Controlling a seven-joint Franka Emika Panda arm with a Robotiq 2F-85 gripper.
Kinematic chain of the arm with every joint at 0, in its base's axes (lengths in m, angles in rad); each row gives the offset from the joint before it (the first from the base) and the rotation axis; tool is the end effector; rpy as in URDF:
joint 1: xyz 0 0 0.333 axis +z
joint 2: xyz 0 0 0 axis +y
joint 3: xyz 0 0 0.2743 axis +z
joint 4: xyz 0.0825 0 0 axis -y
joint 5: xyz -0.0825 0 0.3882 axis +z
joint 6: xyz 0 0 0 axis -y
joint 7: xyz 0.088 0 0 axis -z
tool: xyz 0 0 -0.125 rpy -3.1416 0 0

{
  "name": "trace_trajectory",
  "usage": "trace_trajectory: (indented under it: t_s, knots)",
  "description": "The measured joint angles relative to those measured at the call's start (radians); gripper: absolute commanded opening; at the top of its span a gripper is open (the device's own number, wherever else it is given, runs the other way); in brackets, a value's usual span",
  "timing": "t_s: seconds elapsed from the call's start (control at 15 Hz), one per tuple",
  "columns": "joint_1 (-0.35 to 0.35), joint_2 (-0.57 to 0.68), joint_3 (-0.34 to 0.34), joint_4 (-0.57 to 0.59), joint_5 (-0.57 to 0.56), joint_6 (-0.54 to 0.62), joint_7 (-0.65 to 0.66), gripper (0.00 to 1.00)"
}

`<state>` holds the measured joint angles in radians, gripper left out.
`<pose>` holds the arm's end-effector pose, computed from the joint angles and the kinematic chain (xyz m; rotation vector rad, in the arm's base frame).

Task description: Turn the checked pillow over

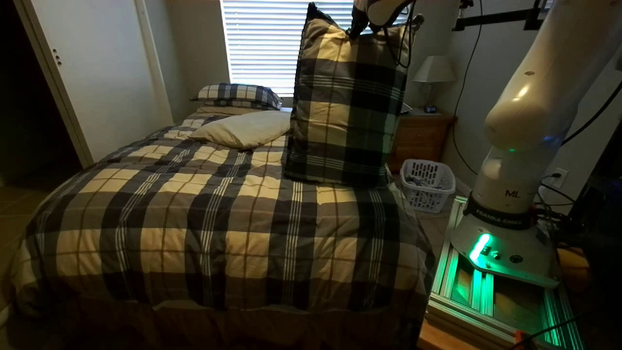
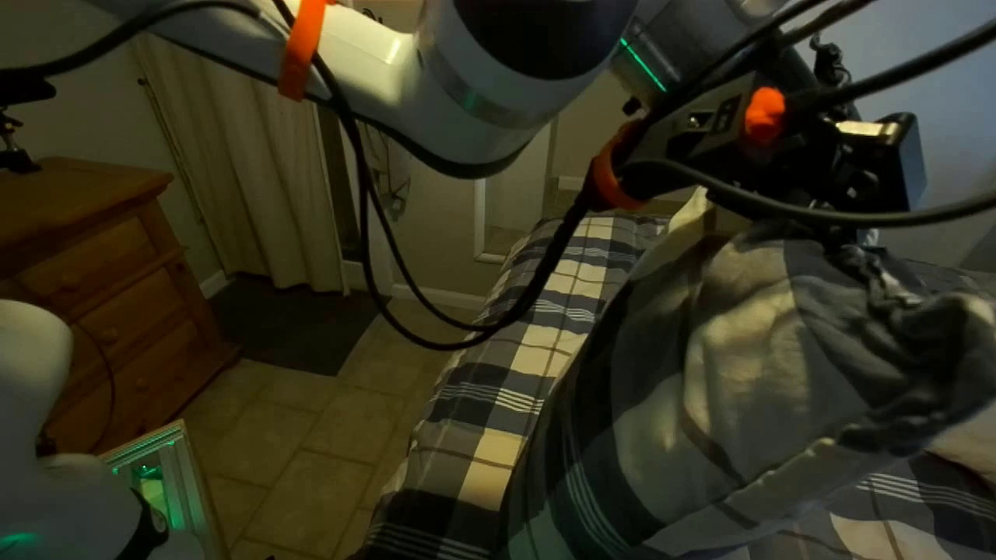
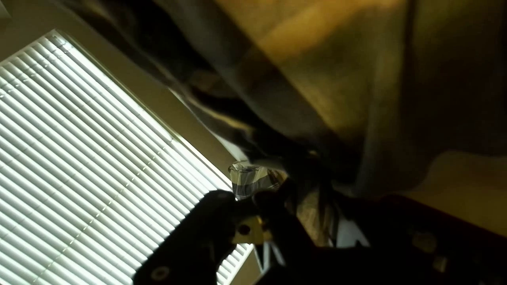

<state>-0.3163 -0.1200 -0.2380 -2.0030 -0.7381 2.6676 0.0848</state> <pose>0.5095 -0.3044 0.5413 2.3299 -0.1405 0.7499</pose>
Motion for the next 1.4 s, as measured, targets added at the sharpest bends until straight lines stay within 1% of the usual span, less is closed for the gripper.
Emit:
trace_trajectory:
  t_s: [0.2, 0.47, 0.6, 0.67, 0.8, 1.0, 1.27, 1.33, 1.4]
  knots:
    - [-0.001, 0.067, -0.017, 0.050, 0.005, 0.049, -0.012, 0.04]
    - [-0.001, 0.151, -0.031, 0.124, 0.011, 0.084, -0.018, 0.05]
    - [-0.004, 0.191, -0.036, 0.163, 0.011, 0.113, -0.018, 0.08]
    - [-0.007, 0.211, -0.038, 0.182, 0.011, 0.126, -0.018, 0.29]
    - [-0.012, 0.252, -0.042, 0.224, 0.011, 0.151, -0.018, 0.42]
    - [-0.022, 0.310, -0.055, 0.321, 0.010, 0.203, -0.015, 0.63]
    - [-0.031, 0.364, -0.066, 0.428, 0.010, 0.218, -0.001, 0.92]
    - [-0.032, 0.372, -0.066, 0.443, 0.014, 0.207, 0.002, 0.98]
    - [-0.031, 0.376, -0.065, 0.450, 0.024, 0.179, 0.003, 1.00]
